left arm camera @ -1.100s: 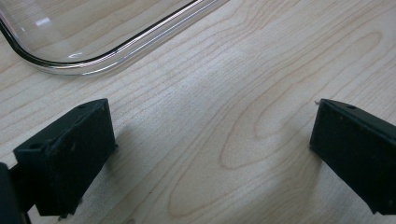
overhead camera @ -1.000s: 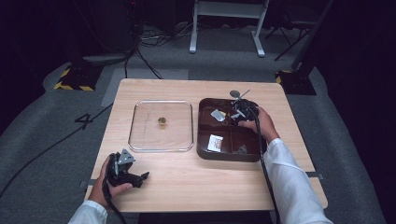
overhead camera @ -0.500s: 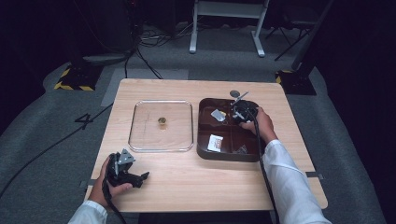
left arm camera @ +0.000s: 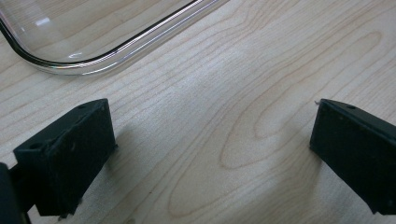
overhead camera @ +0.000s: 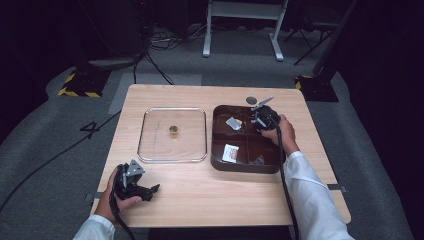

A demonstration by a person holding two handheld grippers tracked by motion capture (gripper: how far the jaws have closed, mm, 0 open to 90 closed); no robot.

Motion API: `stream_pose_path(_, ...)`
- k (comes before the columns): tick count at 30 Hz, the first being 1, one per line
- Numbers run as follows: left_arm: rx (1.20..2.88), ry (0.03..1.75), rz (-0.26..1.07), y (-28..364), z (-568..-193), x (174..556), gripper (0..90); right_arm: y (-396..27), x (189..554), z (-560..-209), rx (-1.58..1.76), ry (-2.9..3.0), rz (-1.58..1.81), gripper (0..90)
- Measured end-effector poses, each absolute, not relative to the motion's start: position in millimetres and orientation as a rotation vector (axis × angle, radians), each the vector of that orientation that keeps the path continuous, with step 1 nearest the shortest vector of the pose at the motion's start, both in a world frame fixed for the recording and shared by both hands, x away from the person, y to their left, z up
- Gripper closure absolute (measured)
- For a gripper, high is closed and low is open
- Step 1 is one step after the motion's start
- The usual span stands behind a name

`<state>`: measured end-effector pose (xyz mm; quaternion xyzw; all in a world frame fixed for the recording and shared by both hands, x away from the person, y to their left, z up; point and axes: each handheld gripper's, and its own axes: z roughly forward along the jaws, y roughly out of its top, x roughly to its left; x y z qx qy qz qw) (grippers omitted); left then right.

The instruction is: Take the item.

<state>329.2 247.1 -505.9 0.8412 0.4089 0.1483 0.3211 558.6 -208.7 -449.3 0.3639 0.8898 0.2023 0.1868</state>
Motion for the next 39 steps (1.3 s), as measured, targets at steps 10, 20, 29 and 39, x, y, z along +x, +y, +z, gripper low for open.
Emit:
stream_pose_path(10, 2.210, 1.075, 0.390, 247.1, -505.9, 329.2, 0.1, -220.7, 551.1, -435.0, 1.006, 2.479, 0.725, 88.7)
stream_pose_path(20, 2.210, 1.074, 0.389, 247.1, -505.9, 329.3, 0.1, -235.4, 538.8, -415.9, 0.971, 2.426, 0.914, 88.8)
stream_pose_path(29, 2.210, 1.074, 0.390, 247.1, -505.9, 329.2, 0.1, -243.8, 523.6, -397.1, 0.912, 2.412, 1.028, 88.8)
stream_pose_path(39, 2.210, 1.075, 0.389, 247.1, -505.9, 329.2, 0.2, -251.1, 495.3, -379.4, 0.814, 2.411, 1.115, 88.8)
